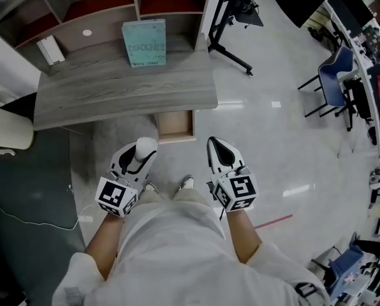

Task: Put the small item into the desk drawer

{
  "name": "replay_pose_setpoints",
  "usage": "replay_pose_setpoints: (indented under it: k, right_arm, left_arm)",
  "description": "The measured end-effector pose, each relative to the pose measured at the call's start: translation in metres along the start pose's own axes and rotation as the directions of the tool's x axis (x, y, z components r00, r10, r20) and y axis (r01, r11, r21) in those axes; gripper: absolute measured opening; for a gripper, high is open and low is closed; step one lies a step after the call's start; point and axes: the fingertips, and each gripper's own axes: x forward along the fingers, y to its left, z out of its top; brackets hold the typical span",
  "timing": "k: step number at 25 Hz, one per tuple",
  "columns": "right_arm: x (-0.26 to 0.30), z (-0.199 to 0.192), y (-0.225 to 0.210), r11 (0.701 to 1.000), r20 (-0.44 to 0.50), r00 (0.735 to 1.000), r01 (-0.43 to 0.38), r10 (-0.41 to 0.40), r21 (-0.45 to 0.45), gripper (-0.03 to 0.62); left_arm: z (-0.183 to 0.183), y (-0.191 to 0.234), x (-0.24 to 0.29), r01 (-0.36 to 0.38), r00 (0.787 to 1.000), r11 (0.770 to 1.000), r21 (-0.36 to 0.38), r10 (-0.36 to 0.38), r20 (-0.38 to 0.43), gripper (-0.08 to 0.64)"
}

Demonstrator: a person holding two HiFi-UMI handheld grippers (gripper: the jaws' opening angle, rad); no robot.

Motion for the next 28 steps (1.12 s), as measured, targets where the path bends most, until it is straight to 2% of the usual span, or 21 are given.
replay_pose_setpoints:
  k: [11, 17, 28]
  right_arm:
    - [0.022, -0.042, 0.008, 0.999, -0.106, 0.994, -0.029, 0.031, 0.024, -0.002]
    - [0.023, -0.064, 0.015, 0.999, -0.159, 0.987, -0.043, 0.038, -0.033, -0.002]
    - [0.028, -0.119, 0.009, 1.000, -0.221, 0.975, -0.011, 0.010, -0.004, -0.002]
  left_arm:
    - [-0.047, 0.014, -0.003, -0.051, 0.996, 0.996, -0.070, 0.046, -0.073, 0.187]
    - [-0.084, 0.012, 0.001, -0.047, 0.993, 0.993, -0.111, 0.034, -0.111, 0.187]
    - [-0.131, 0.020, 0.029, -0.019, 0.985, 0.999, -0.044, 0.011, -0.175, 0.187]
